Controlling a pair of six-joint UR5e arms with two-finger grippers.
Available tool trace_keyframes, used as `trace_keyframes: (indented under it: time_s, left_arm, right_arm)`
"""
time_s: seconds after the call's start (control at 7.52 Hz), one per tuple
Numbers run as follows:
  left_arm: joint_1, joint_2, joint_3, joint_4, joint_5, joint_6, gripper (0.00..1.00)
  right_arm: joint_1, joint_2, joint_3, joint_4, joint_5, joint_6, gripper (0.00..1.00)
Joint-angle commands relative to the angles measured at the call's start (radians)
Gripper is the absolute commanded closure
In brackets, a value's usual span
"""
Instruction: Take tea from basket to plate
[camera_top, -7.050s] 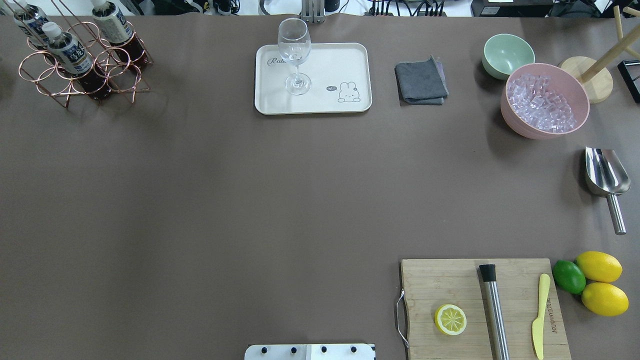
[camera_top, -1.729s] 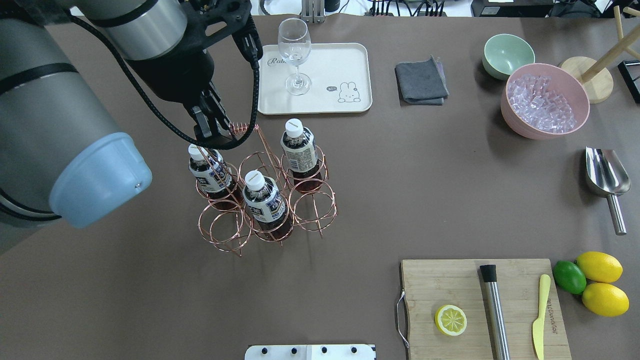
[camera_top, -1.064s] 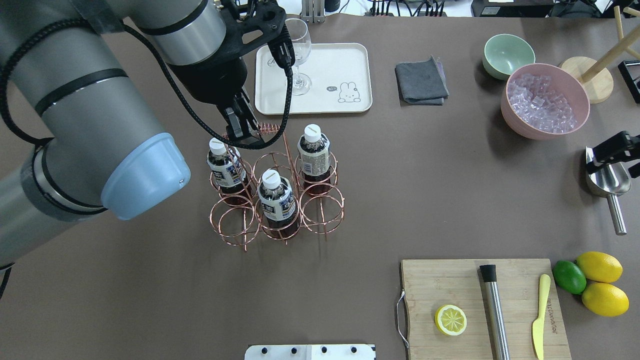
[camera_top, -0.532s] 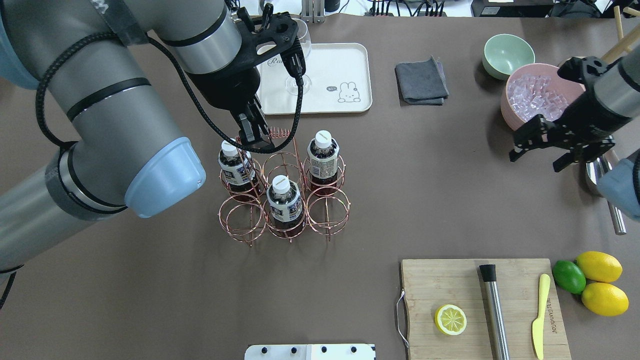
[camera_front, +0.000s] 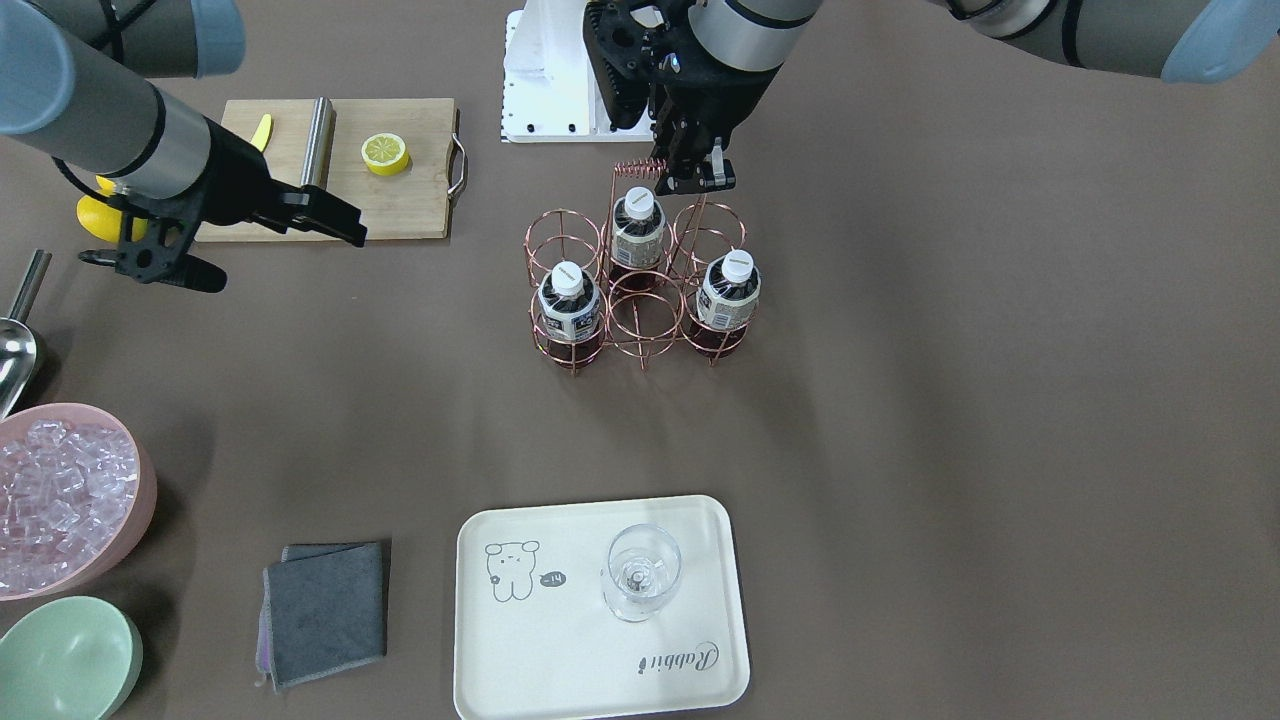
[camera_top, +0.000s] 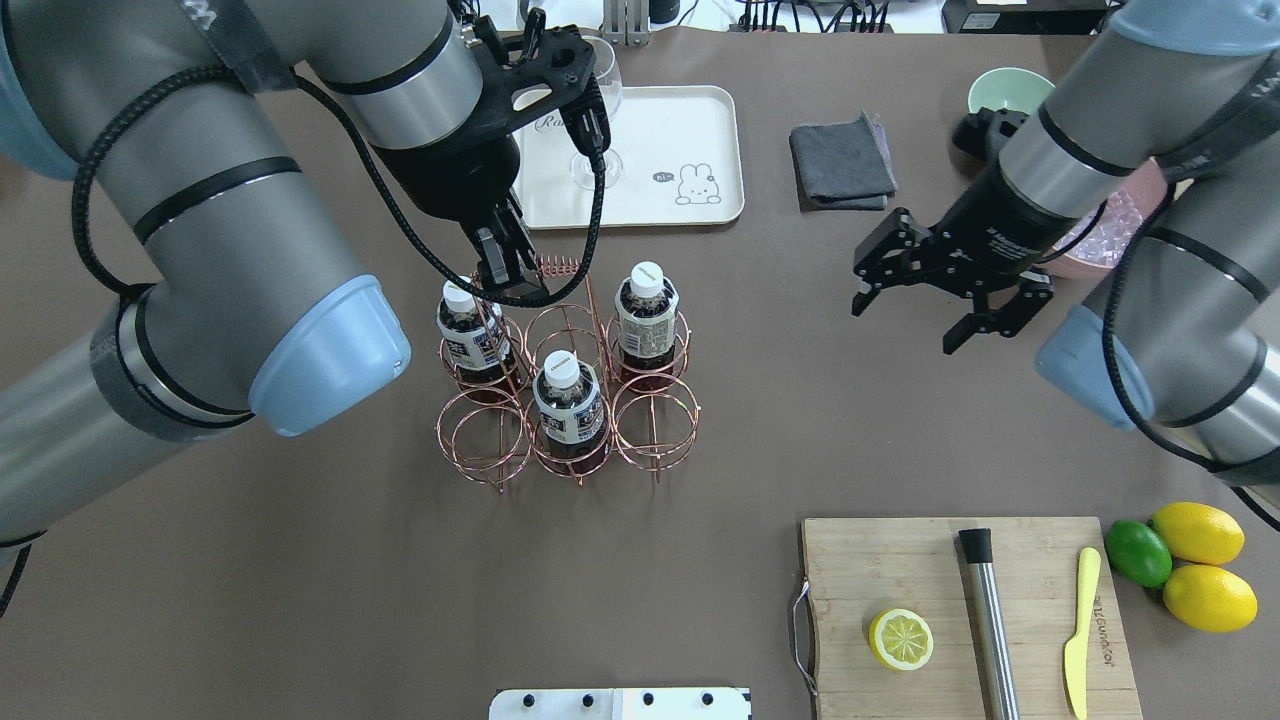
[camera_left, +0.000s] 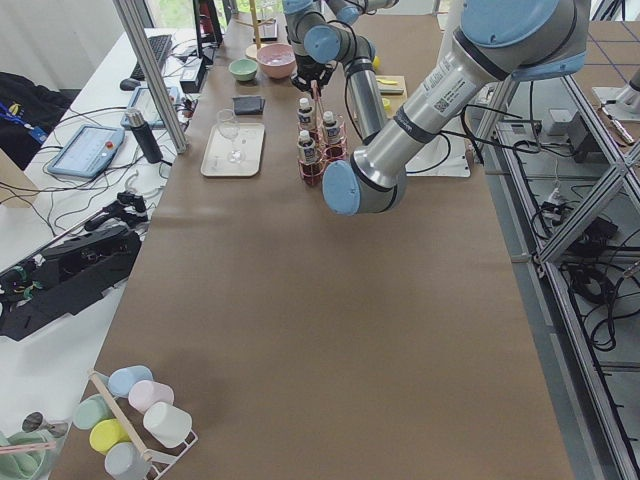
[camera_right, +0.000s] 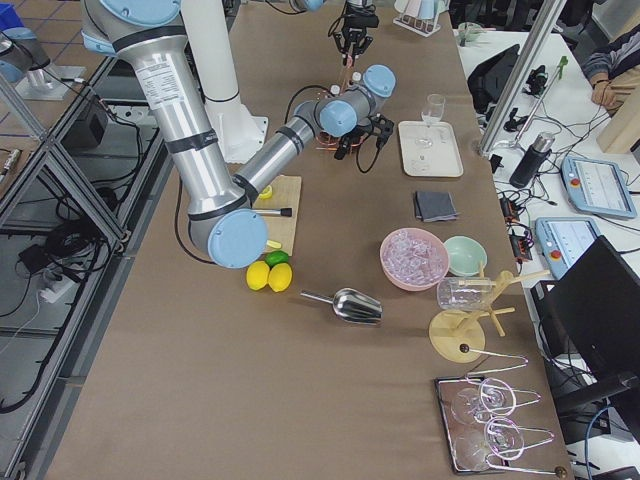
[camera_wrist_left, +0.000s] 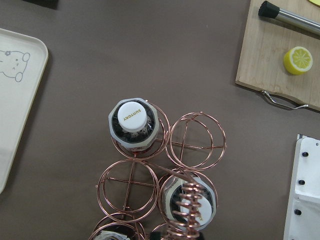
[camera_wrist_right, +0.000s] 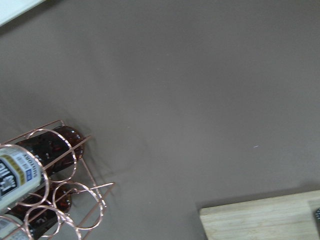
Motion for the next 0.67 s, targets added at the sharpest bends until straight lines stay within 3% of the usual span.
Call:
trace_keyframes:
  time_s: [0.0, 0.53]
  left_arm:
    - [0.0, 0.002, -0.004, 0.001, 0.0, 0.0, 1.0]
    - [0.0, 0.015, -0.01, -0.002, 0.0, 0.0, 1.0]
  right_arm:
    - [-0.069, 0.199, -0.075, -0.014, -0.011, 0.233, 0.0]
    - [-0.12, 0.429, -0.296, -0.002, -0.055, 0.403, 0.0]
